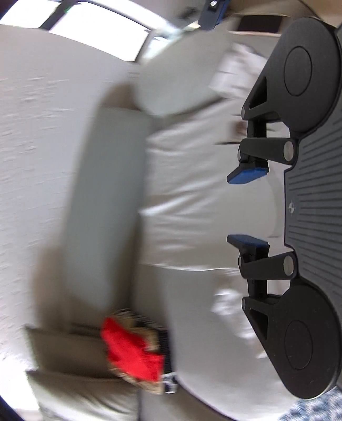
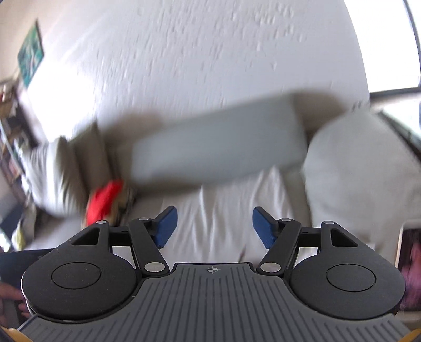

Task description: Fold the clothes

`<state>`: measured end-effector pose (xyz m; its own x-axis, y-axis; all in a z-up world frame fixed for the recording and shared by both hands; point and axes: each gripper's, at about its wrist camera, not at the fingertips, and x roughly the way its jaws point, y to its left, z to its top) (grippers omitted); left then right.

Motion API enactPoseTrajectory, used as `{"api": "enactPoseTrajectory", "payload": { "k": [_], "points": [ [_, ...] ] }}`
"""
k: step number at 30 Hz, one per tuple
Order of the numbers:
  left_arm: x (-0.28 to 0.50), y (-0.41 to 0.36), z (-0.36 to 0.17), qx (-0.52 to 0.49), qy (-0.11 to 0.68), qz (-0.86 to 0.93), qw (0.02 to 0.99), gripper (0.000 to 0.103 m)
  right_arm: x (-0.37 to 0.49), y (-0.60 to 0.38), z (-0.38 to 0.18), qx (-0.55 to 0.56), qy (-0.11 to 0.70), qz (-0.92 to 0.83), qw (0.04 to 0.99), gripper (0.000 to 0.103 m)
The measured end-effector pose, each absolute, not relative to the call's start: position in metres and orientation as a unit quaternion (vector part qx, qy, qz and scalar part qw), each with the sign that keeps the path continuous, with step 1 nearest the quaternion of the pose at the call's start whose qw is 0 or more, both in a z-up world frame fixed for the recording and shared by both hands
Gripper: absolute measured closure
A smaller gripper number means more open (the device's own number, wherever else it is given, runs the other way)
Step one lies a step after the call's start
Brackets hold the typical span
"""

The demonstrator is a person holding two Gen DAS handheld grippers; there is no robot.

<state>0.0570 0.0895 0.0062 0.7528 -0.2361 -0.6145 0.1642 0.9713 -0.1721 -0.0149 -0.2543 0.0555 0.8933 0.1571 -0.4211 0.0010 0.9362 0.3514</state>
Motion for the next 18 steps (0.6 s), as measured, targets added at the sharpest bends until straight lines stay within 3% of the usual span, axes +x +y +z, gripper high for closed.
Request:
{"api": "enactPoseTrajectory", "payload": {
  "k": [5, 10, 14, 18],
  "points": [
    [0.134, 0.108, 0.021, -0.098, 0.309, -0.095, 0.941, 0.057, 0.058, -0.282, 0.061, 0.186, 0.235, 0.016, 0.954, 0.031],
    [0.246, 0.123, -0.026, -0.139, 0.346, -0.104, 0.922, 0.049, 0.170, -0.319, 0.004, 0.219, 0.299, -0.007, 0.929, 0.032],
    [0.330, 0.137, -0.086, -0.154, 0.370, -0.054, 0.915, 0.047, 0.250, -0.350, -0.060, 0.244, 0.341, -0.037, 0.907, 0.051],
    [0.394, 0.152, -0.139, -0.168, 0.404, -0.011, 0.899, 0.051, 0.312, -0.375, -0.111, 0.255, 0.361, -0.049, 0.896, 0.057]
  ]
}}
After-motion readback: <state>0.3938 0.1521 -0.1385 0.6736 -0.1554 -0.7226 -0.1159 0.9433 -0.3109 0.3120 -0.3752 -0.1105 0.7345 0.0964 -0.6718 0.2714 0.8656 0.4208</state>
